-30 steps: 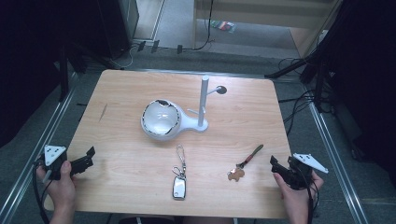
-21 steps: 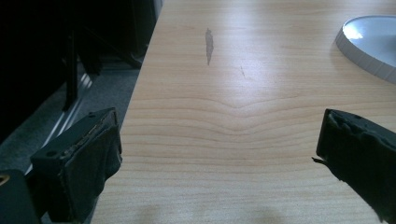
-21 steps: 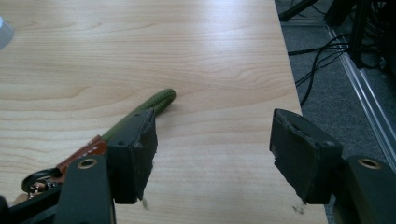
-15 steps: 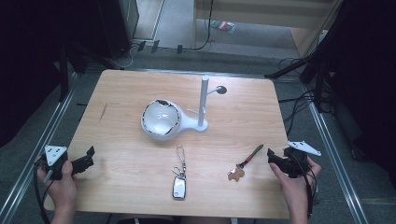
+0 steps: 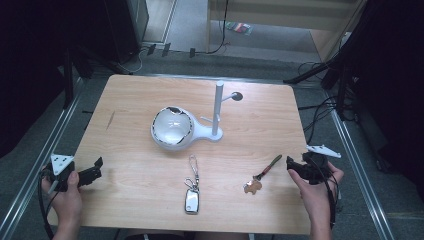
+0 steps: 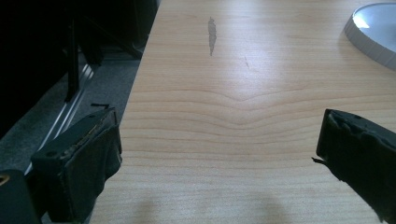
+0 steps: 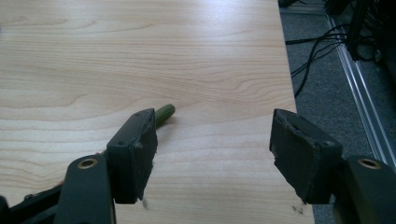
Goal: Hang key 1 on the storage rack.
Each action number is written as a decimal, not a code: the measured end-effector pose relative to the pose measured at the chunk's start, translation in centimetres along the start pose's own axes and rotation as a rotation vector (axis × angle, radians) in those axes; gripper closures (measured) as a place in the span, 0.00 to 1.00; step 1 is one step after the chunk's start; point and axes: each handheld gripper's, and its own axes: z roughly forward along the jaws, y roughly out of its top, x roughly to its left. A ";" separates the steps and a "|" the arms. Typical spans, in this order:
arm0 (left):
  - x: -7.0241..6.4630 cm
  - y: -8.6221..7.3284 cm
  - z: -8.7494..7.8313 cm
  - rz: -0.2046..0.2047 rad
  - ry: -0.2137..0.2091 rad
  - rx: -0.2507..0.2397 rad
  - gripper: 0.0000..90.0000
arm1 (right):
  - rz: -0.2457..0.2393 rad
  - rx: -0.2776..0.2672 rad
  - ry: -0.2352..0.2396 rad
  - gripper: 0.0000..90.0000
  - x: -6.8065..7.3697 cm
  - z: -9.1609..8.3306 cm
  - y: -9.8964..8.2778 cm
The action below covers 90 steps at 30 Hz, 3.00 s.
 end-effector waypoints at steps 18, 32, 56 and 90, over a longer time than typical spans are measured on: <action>-0.1 0.0 0.1 0.014 -0.002 0.008 0.00 | -0.046 0.133 -0.007 0.41 3.3 1.2 0.8; -0.1 0.0 0.0 0.018 -0.002 0.007 0.00 | 0.123 0.309 0.081 0.55 4.2 2.0 2.1; -0.2 0.0 0.0 0.025 -0.005 0.010 0.00 | 0.239 0.510 0.095 0.76 5.3 4.2 2.4; -0.1 0.0 0.1 0.019 -0.008 0.009 0.00 | 0.183 0.338 0.160 0.89 6.6 2.8 2.7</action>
